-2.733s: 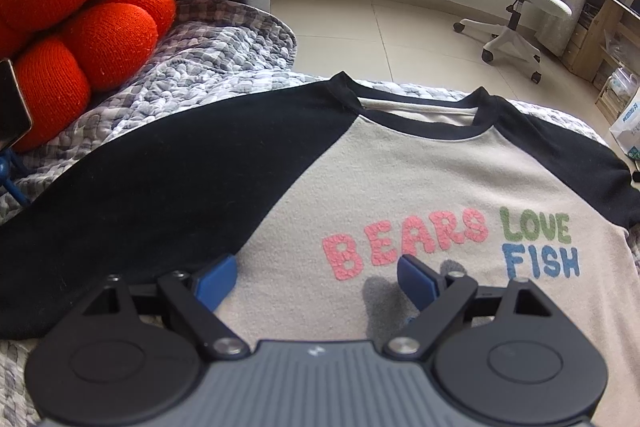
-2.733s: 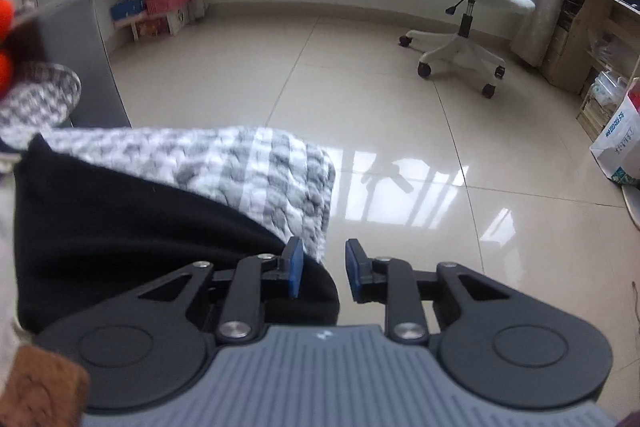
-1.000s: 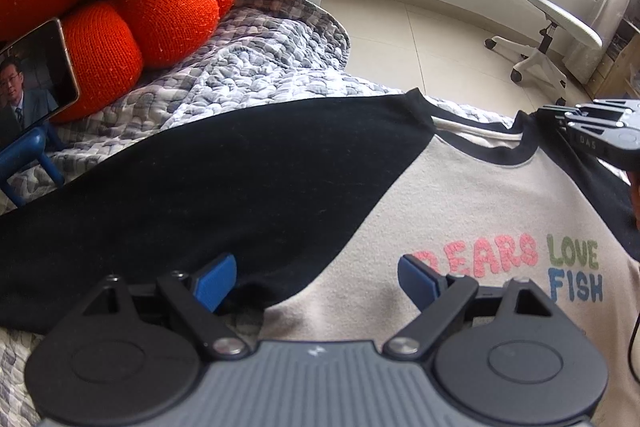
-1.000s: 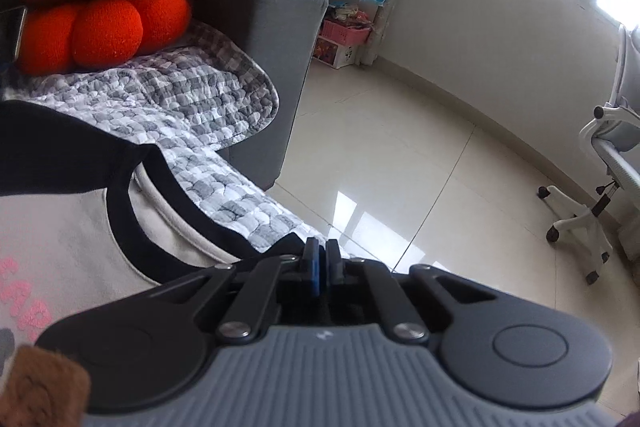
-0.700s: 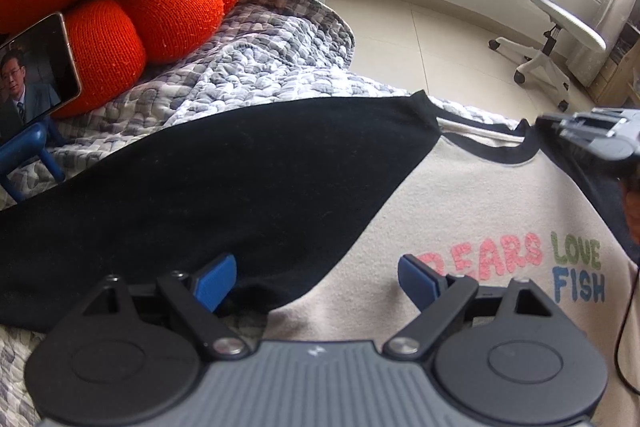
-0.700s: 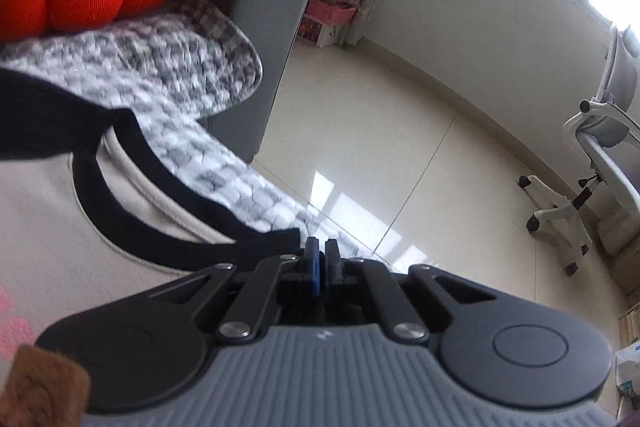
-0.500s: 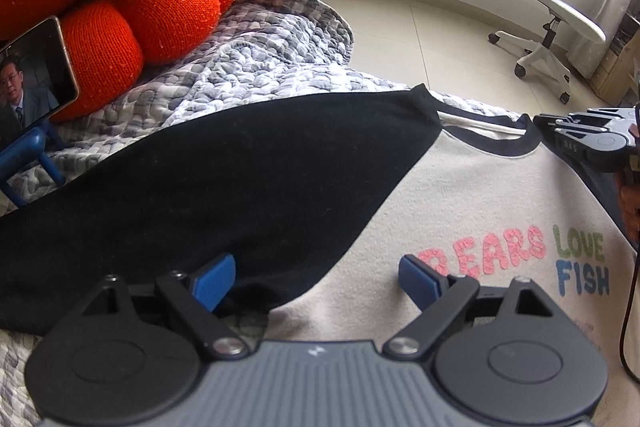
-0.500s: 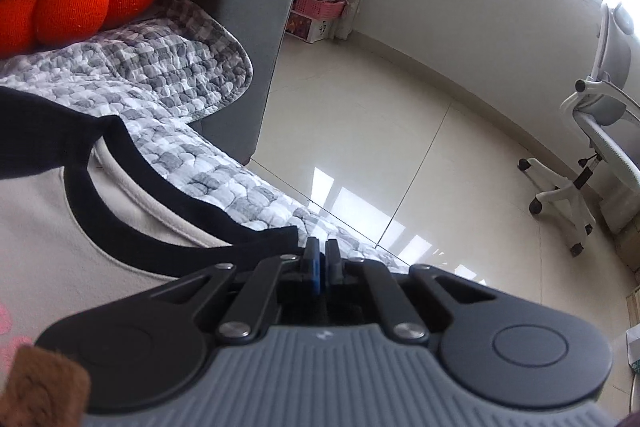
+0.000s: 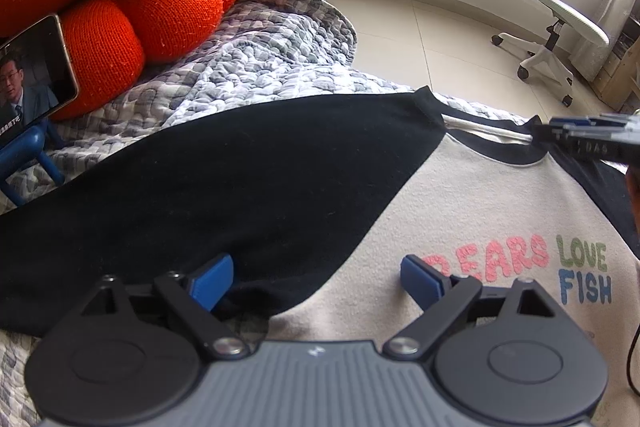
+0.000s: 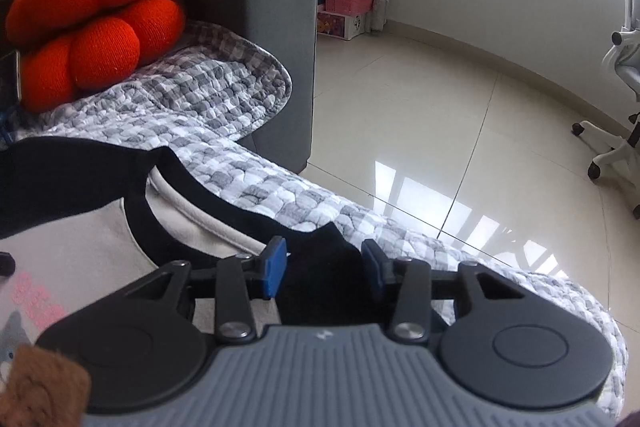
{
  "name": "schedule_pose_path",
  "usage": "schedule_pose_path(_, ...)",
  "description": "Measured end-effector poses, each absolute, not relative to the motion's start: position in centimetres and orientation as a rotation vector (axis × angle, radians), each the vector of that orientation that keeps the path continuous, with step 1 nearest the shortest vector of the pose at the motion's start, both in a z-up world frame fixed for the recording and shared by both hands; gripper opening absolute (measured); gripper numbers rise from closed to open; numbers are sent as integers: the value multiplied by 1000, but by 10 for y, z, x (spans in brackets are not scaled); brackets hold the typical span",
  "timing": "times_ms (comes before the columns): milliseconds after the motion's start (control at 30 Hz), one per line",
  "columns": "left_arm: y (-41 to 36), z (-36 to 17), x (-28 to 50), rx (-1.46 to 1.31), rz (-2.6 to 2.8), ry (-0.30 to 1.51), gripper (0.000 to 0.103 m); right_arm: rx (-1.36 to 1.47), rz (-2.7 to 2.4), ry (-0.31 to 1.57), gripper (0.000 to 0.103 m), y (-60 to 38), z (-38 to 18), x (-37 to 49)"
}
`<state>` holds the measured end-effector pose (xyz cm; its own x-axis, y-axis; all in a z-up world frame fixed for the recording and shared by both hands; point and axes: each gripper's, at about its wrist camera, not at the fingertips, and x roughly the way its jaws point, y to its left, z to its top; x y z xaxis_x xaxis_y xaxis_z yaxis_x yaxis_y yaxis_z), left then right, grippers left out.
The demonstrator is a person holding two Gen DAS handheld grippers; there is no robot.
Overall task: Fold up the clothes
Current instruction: 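Open the right tool and regrasp the sleeve near the collar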
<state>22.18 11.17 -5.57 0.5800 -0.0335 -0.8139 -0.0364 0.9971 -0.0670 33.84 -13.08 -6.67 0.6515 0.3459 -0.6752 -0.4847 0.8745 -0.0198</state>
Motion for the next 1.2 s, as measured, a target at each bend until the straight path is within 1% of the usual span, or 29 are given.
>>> schedule_pose_path(33, 111, -56, 222, -77, 2, 952, 92, -202, 472, 720, 46, -132, -69, 338)
schedule_pose_path(100, 111, -56, 223, -74, 3, 952, 93, -203, 460, 704, 38, -131, -69, 337)
schedule_pose_path(133, 111, -57, 223, -70, 5, 951, 93, -214, 454, 694, 30, -129, -69, 336)
schedule_pose_path(167, 110, -57, 224, -66, 6, 950, 93, -226, 448, 684, 18, -128, -68, 335)
schedule_pose_path(267, 109, -59, 226, -53, 10, 946, 93, -258, 427, 666, 13, -126, -66, 335)
schedule_pose_path(733, 113, -58, 230, -75, 17, 936, 94, -322, 285, 532, 9, -109, -57, 340)
schedule_pose_path(900, 115, -57, 230, -80, 21, 932, 94, -351, 268, 576, 9, -105, -78, 343)
schedule_pose_path(967, 116, -57, 230, -81, 22, 932, 94, -361, 261, 594, 10, -103, -85, 345)
schedule_pose_path(1067, 121, -55, 230, -100, 26, 931, 94, -326, 273, 628, 12, -106, -74, 349)
schedule_pose_path(1133, 126, -52, 230, -124, 31, 926, 94, -261, 281, 615, 13, -114, -62, 347)
schedule_pose_path(1167, 129, -50, 230, -134, 35, 920, 94, -228, 286, 608, 16, -117, -56, 347)
schedule_pose_path(1200, 132, -49, 230, -137, 44, 916, 94, -195, 290, 600, 16, -121, -50, 346)
